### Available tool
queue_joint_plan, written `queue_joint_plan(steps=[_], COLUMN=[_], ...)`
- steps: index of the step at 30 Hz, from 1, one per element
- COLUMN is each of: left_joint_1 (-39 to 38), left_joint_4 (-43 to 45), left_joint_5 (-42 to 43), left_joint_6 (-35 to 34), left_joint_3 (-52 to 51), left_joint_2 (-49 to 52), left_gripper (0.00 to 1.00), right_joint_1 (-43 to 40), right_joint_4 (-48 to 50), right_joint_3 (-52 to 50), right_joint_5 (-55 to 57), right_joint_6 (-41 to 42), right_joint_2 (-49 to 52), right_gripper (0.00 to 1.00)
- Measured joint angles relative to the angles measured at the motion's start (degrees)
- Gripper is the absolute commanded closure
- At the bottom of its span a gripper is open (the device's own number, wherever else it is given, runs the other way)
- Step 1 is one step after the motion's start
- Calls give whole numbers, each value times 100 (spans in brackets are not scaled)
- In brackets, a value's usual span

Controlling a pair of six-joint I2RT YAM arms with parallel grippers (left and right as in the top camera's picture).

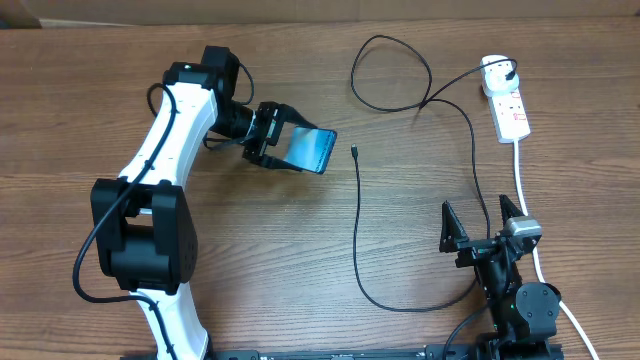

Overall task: Plug charger to phone and switch on socket
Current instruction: 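Lift the phone with the left gripper and tilt it upright, then move the right gripper toward the phone held by the left gripper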

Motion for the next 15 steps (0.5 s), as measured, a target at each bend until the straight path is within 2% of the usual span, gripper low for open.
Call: queue_joint_plan(steps=[9, 15], left_joint_1=[9, 9], left_joint_4=[-7, -7], left_joint_5=[-1834, -2651], left_joint_6=[-358, -470], left_joint_3=[0, 0], left_joint_2=[0, 0], left_gripper=[96, 96], right_joint_1=[0, 0], right_joint_4=[0, 63], right_joint_3=[0, 0], right_joint_5=[-20, -186], right_joint_6=[26, 514], right_joint_2=[0, 2], right_gripper=[0, 0])
